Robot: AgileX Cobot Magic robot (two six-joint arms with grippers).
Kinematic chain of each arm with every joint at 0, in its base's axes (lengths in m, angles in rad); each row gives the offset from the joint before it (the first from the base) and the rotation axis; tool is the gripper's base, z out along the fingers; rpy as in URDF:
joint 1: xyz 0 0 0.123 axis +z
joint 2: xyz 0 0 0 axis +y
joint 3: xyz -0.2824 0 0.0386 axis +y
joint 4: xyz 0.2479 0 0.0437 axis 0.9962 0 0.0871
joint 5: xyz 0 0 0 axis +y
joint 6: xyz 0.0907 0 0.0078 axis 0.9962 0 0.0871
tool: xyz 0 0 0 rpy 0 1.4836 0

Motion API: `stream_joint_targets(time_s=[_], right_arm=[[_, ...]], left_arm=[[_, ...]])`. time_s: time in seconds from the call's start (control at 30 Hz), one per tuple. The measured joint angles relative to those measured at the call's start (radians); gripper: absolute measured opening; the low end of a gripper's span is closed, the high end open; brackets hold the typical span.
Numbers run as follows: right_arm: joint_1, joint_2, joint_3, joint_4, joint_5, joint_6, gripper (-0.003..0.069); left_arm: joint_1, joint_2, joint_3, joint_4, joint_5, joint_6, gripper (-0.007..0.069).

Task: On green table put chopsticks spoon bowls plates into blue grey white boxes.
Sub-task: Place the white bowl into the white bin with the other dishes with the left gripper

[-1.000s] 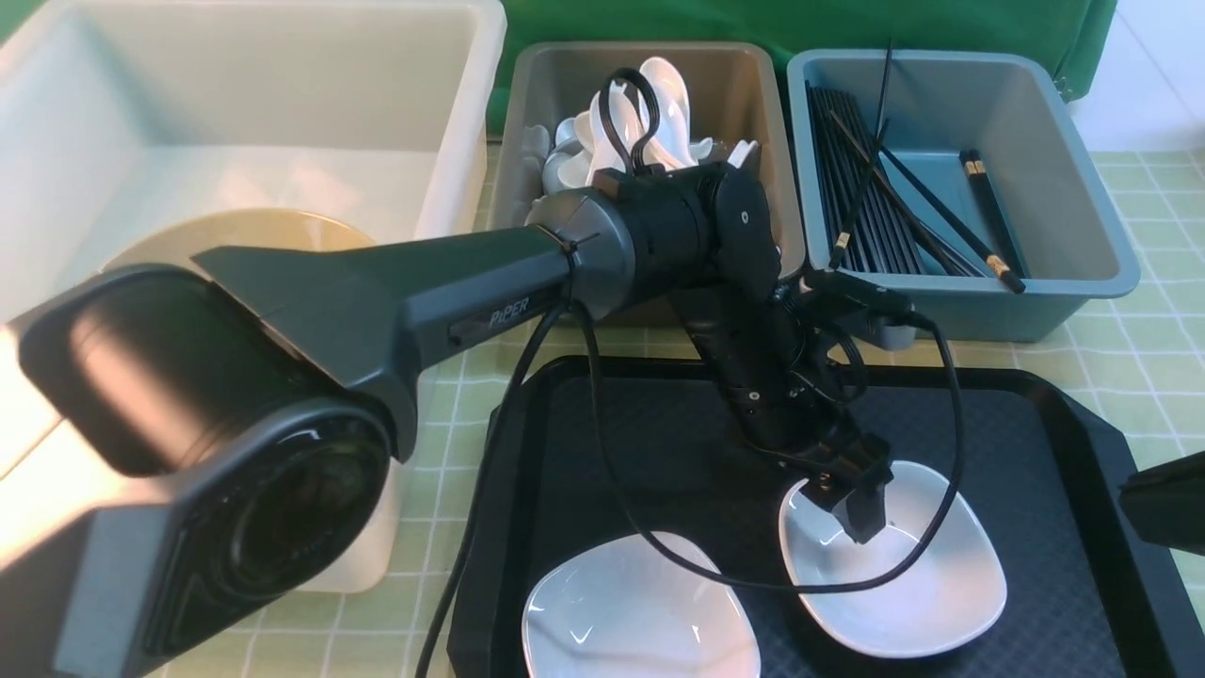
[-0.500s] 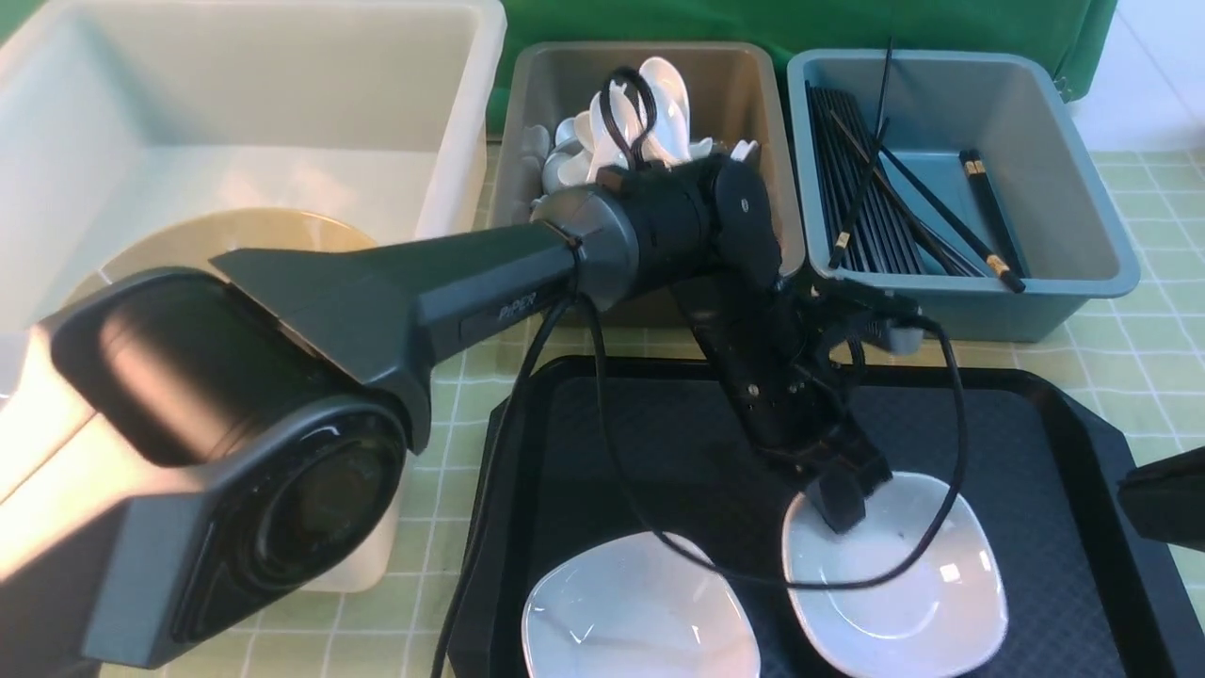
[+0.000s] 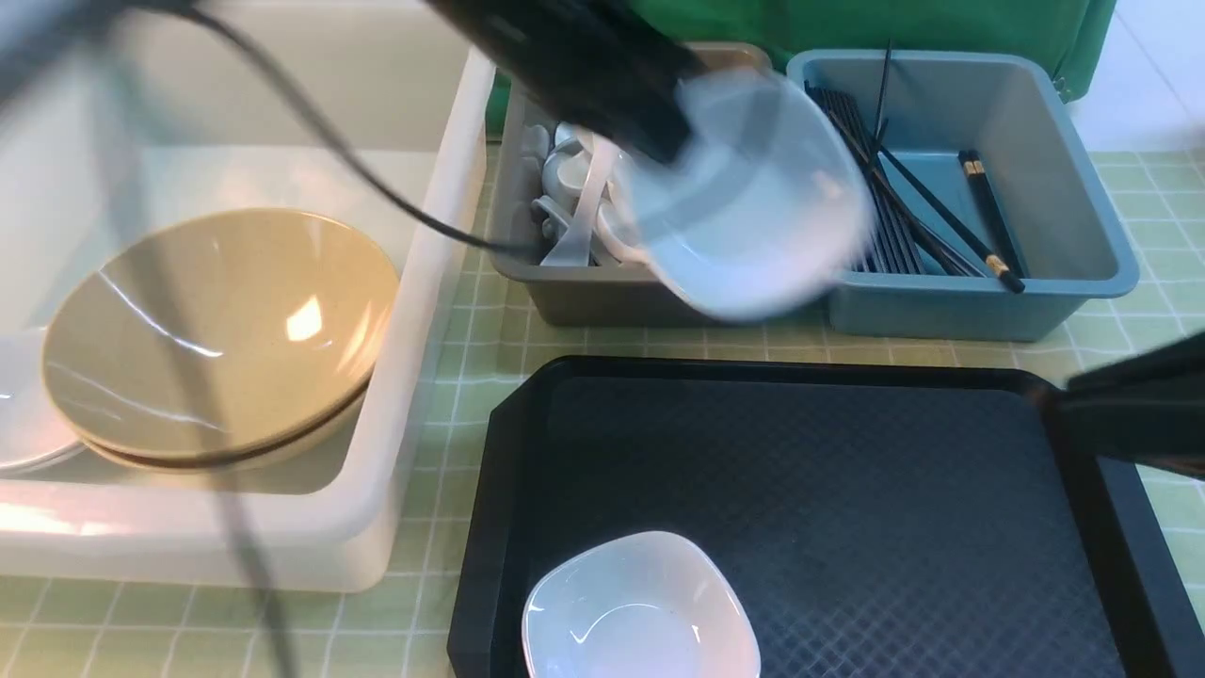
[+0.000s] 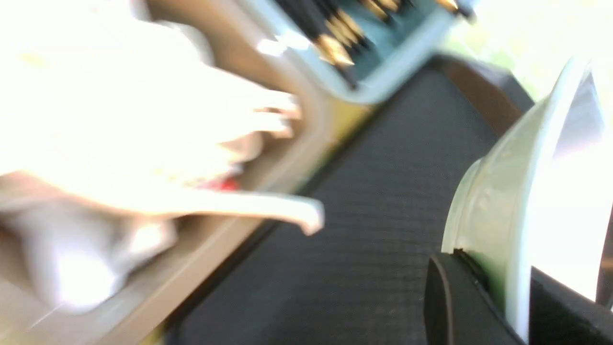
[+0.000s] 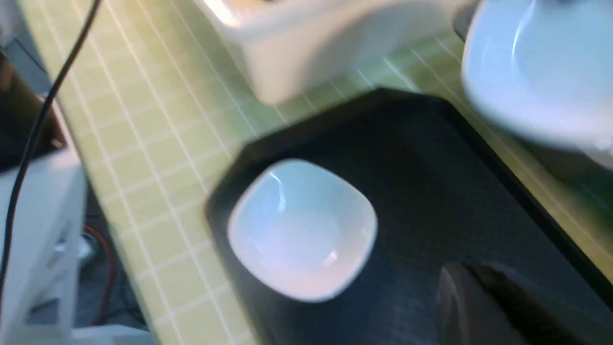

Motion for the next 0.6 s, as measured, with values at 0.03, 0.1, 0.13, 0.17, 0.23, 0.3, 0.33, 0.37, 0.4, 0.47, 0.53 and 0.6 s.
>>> stream_joint_targets(time_s=[0.03,0.1,0.13,0.17,0.23,0.3,0.33,0.37,0.4,0.47,0.53,0.6], right_arm=[[0.000,0.014,-0.002,0.028,0.000,-0.023,0.0038],[0.000,0.040,-0.006,0.092,0.000,-0.074,0.0039],[0.000,0.053,-0.007,0.132,0.000,-0.106,0.0041],[0.000,0.066,-0.009,0.173,0.000,-0.133,0.0041],[0.017,0.099,-0.025,0.230,0.005,-0.198,0.0044],[0.051,0.135,-0.048,0.249,0.007,-0.229,0.0047],[0.088,0.161,-0.069,0.253,0.007,-0.243,0.0047],[0.117,0.180,-0.085,0.254,0.006,-0.250,0.0047],[0.133,0.184,-0.092,0.254,0.005,-0.252,0.0047],[0.223,0.228,-0.132,0.248,-0.006,-0.262,0.0049],[0.348,0.280,-0.174,0.186,-0.033,-0.239,0.0053],[0.393,0.301,-0.190,0.138,-0.049,-0.211,0.0055]], left_arm=[[0.055,-0.052,0.035,-0.001,0.001,-0.001,0.0015],[0.184,-0.159,0.115,-0.002,0.005,0.005,0.0015],[0.243,-0.210,0.149,-0.002,0.007,0.013,0.0015],[0.322,-0.258,0.191,-0.002,0.009,0.019,0.0015],[0.504,-0.337,0.280,-0.002,0.012,0.027,0.0015],[0.618,-0.384,0.344,-0.001,0.012,0.034,0.0015],[0.728,-0.414,0.401,-0.001,0.000,0.035,0.0015],[0.799,-0.430,0.443,-0.001,-0.024,0.029,0.0015],[0.812,-0.432,0.451,-0.002,-0.036,0.024,0.0015],[0.924,-0.447,0.517,-0.009,-0.103,-0.003,0.0015],[1.007,-0.449,0.592,-0.021,-0.184,-0.050,0.0015],[1.027,-0.449,0.625,-0.020,-0.212,-0.066,0.0015]])
